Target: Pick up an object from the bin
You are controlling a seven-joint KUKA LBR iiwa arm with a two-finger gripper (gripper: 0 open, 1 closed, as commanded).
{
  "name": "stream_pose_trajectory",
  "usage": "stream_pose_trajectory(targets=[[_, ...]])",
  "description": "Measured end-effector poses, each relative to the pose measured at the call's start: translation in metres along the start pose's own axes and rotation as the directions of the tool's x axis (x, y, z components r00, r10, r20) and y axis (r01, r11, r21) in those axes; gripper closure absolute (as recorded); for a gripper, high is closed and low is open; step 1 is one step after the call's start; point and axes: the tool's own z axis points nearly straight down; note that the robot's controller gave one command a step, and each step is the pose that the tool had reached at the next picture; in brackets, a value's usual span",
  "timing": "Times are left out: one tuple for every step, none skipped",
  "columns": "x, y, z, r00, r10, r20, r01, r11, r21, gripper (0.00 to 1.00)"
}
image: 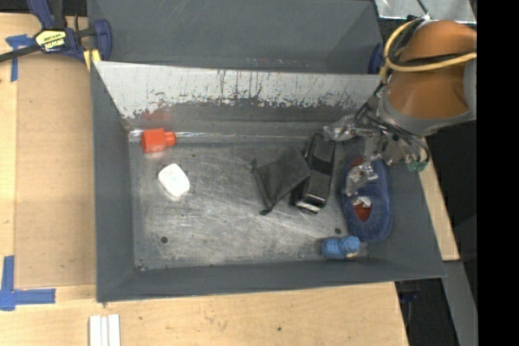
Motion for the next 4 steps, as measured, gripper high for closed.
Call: stream_pose_trajectory(targets=[[-0.002, 0.007, 0.013, 1.0, -0.021, -0.013, 0.021, 1.0, -0.006, 0.0], [-0.015, 0.019, 0.033, 0.999, -0.046, -0.013, 0.046, 0.999, -0.006, 0.0], [-0.032, 0.069, 0.061, 0.951, -0.309, -0.019, 0.309, 0.951, -0.009, 0.0], [-0.034, 0.069, 0.06, 0.951, -0.309, -0.013, 0.308, 0.951, -0.008, 1.0]])
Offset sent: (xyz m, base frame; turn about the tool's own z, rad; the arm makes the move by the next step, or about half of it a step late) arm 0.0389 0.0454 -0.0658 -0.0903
